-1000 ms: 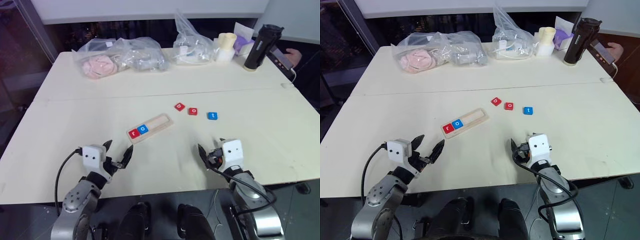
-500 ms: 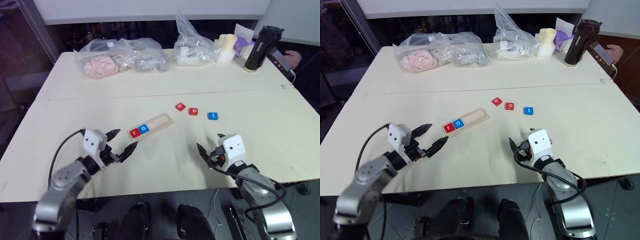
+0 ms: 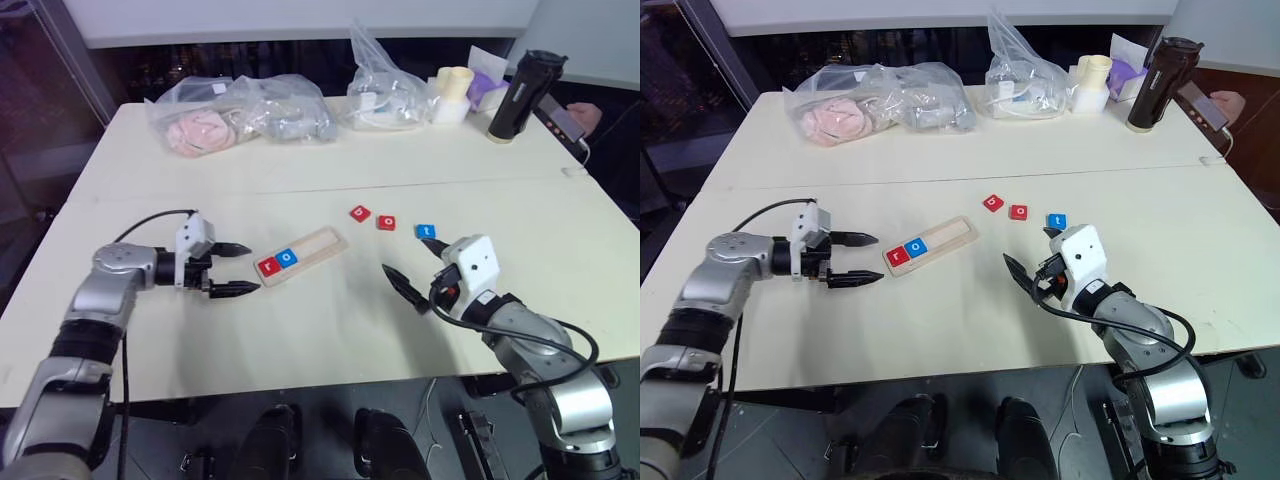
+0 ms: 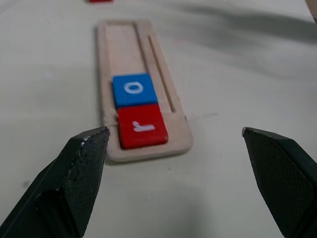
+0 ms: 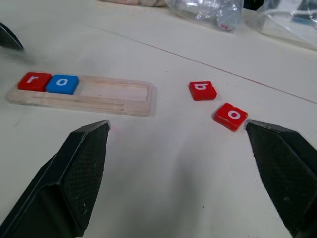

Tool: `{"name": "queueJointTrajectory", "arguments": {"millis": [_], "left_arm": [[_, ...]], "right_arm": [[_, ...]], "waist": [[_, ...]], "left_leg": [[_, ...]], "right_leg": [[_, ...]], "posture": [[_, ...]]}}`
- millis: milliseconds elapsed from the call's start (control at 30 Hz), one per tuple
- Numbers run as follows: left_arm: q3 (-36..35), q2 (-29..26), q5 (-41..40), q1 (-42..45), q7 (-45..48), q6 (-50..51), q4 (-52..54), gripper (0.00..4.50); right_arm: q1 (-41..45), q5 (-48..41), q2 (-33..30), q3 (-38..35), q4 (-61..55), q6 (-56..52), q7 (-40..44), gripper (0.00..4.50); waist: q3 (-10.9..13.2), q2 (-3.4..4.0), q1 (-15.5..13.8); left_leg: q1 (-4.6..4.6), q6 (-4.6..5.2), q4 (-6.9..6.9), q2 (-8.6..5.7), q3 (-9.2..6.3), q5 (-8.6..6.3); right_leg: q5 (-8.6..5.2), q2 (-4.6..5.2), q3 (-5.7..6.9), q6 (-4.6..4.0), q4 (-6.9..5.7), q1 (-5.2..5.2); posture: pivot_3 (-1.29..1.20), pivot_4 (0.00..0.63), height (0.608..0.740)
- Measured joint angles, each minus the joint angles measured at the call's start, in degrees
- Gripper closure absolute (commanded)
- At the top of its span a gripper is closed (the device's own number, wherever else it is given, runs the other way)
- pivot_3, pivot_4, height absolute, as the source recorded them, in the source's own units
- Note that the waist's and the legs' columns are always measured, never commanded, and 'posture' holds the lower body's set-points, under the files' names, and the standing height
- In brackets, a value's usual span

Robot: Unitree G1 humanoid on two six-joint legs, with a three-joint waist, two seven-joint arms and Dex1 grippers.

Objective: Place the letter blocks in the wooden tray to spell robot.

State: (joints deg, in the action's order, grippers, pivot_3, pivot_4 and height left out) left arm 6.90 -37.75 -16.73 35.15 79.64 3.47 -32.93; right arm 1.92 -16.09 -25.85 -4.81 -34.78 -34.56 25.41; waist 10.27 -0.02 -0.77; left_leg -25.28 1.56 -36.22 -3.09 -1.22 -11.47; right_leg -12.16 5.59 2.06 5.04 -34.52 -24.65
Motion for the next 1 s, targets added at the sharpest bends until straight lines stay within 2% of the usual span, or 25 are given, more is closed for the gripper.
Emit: {"name": "queueJointTrajectory", "arguments": {"millis": [200, 433, 700, 1000], "left_arm": [[0.8, 4.7, 4.9, 6.8, 1.1, -9.2, -15.3, 0.0], [0.5, 6.7, 7.1, 9.9, -0.1, -15.8, -24.1, 0.0], [-0.7, 8.1, 7.9, 9.5, -1.7, -17.6, -25.1, 0.0], [-2.1, 8.9, 8.0, 4.9, -6.3, -16.3, -18.4, 0.0]], "right_arm": [[-1.5, 0.0, 0.1, 0.1, -1.7, -0.3, -2.0, 0.04], [-2.2, 0.0, 0.1, 0.1, -2.6, -0.6, -3.1, 0.04], [-2.2, 0.2, 0.1, 0.5, -2.9, -0.6, -3.2, 0.04], [-1.6, 0.6, 0.1, 1.3, -2.9, -0.4, -4.1, 0.04]], "waist": [[0.0, -0.02, -0.1], [0.0, -0.04, 0.0], [0.0, -0.04, 0.0], [0.0, -0.03, -0.1]], "left_leg": [[0.0, 0.01, -0.06, 0.0, -0.02, 0.0], [0.01, 0.02, -0.18, 0.0, -0.01, 0.01], [0.01, 0.01, -0.71, 0.03, -0.08, -0.01], [0.01, 0.02, -0.75, 0.03, -0.1, -0.02]], "right_leg": [[0.04, 0.03, 0.0, 0.06, -0.08, 0.0], [0.15, -0.04, 0.0, 0.28, -0.3, -0.02], [0.05, 0.03, 0.0, 0.11, -0.63, 0.08], [0.06, 0.09, -0.07, 0.12, -0.63, 0.11]], "posture": [[0.0, 0.15, 0.738], [0.0, 0.15, 0.738], [0.0, 0.15, 0.738], [0.0, 0.15, 0.738]]}}
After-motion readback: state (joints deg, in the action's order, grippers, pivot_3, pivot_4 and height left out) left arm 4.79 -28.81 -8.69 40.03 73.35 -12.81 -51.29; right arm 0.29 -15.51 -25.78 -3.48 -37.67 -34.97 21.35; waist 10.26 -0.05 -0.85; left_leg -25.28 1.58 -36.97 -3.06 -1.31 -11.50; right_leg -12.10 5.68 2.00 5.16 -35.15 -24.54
